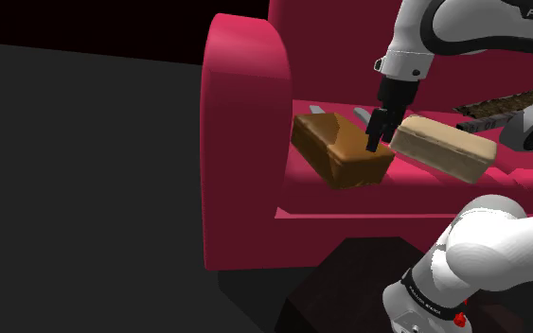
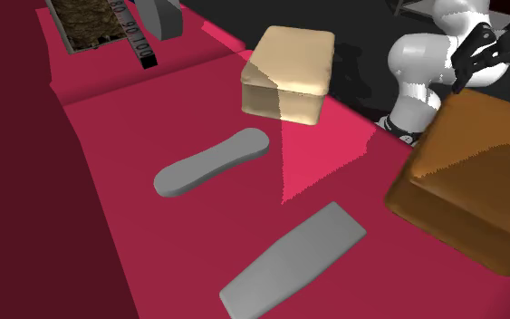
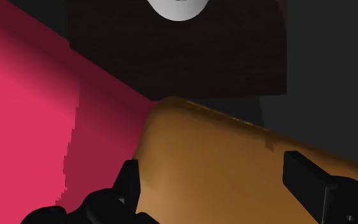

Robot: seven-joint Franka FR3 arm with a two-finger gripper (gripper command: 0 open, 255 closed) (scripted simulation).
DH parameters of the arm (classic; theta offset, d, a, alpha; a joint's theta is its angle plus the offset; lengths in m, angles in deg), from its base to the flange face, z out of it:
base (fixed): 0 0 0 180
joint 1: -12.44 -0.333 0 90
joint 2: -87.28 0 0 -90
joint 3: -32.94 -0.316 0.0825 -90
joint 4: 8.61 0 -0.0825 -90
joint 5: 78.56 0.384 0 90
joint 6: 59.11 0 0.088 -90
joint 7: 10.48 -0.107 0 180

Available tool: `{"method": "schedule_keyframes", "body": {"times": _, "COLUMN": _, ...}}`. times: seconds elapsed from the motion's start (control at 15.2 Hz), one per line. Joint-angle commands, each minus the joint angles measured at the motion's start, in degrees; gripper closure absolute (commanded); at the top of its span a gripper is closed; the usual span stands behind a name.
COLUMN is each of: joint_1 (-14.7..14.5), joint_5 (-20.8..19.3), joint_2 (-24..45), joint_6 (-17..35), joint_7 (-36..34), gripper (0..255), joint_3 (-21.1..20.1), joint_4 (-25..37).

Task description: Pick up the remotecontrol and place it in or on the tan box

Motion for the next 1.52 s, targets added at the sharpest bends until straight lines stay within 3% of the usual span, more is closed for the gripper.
{"method": "schedule_keyframes", "body": {"times": 0.0, "joint_1": 0.0, "joint_5": 0.0, "joint_2": 0.0, "joint_6": 0.0, "joint_7": 0.0, "gripper": 0, "joint_3": 0.0, "joint_4": 0.0}}
{"method": "schedule_keyframes", "body": {"times": 0.79, "joint_1": 6.18, "joint_5": -4.9, "joint_2": 18.53, "joint_6": 11.74, "joint_7": 3.16, "gripper": 0, "joint_3": 9.52, "joint_4": 9.47}}
{"method": "schedule_keyframes", "body": {"times": 1.45, "joint_1": 10.83, "joint_5": -3.25, "joint_2": 35.39, "joint_6": 17.48, "joint_7": 6.77, "gripper": 0, "joint_3": 16.41, "joint_4": 22.65}}
